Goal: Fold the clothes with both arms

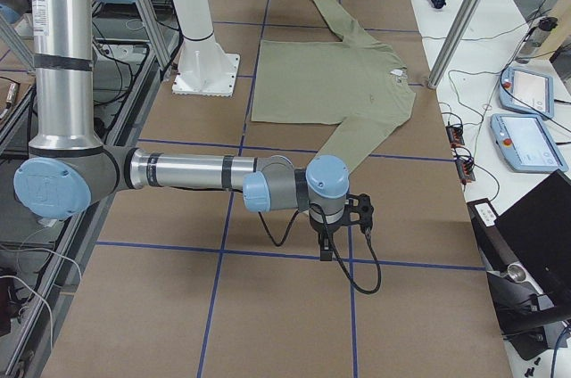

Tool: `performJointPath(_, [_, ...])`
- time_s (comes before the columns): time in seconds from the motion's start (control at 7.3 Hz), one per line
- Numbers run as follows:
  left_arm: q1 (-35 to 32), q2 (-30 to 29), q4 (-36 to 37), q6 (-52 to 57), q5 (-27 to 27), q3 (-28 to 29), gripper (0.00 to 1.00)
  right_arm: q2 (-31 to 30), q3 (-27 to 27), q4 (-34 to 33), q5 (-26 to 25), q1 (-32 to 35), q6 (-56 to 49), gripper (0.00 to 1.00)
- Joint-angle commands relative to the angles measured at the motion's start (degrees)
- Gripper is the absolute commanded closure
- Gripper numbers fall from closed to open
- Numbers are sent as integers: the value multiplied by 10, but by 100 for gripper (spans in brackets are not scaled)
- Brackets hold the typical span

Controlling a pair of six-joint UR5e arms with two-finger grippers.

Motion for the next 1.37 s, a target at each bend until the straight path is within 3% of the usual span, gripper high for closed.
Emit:
performJointPath(0.0, [2, -7, -86, -1, -2, -5, 0, 14, 9, 22, 14, -19, 6, 0])
performJointPath(0.27, [11, 1, -244, -4, -5, 22, 0, 15, 10, 22, 109, -51, 14, 0])
performJointPath(0.41, [12, 9, -252, -3, -6, 24, 0, -5, 18, 68, 112, -66, 28, 0])
performJointPath(0.55, [12, 6, -258, 0, -6, 23, 0, -34, 19, 167, 77, -90, 65, 0])
performJointPath(0.68, [12, 9, -279, -2, -7, 27, 0, -55, 18, 272, 10, -144, 153, 0])
performJointPath(0.96, [23, 12, -282, -3, -6, 33, 0, -60, 19, 341, -61, -253, 311, 0])
performJointPath(1.1, [23, 12, -283, -3, -5, 36, 0, -60, 15, 360, -115, -301, 322, 0])
performJointPath(1.23, [23, 12, -283, -3, -5, 36, 0, -59, 8, 360, -137, -321, 323, 0])
